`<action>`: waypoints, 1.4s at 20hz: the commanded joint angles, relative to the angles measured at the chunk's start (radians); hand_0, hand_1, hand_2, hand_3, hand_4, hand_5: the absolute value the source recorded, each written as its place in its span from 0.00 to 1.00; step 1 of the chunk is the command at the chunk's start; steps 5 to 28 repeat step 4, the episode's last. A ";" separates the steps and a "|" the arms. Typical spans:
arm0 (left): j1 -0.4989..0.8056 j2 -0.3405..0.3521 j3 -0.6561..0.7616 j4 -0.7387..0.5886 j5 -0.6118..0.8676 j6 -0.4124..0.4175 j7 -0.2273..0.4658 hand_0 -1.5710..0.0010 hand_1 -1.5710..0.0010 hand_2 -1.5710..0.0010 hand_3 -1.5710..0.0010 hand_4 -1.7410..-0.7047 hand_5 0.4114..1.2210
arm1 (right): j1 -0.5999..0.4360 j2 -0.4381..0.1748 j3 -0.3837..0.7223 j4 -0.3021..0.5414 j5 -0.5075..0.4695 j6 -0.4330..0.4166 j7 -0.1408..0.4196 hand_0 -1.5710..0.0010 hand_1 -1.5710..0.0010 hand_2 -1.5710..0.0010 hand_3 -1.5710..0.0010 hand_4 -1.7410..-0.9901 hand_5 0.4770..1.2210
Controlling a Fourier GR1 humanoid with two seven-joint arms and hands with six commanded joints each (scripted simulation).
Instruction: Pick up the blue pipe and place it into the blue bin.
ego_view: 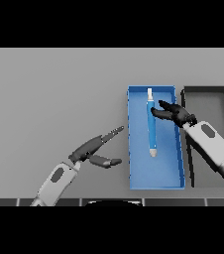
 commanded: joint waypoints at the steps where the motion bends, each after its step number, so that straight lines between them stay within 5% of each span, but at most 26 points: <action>1: 0.005 0.001 -0.005 -0.004 -0.005 0.001 0.008 1.00 1.00 1.00 1.00 0.83 0.08 | -0.002 -0.004 0.000 -0.002 0.001 0.006 0.001 0.86 0.94 0.98 1.00 0.78 0.44; 28: -0.002 -0.001 -0.001 0.003 -0.007 0.007 0.011 1.00 1.00 1.00 1.00 0.83 0.08 | 0.000 -0.015 0.004 -0.039 -0.003 -0.002 0.016 0.86 0.94 0.98 1.00 0.78 0.43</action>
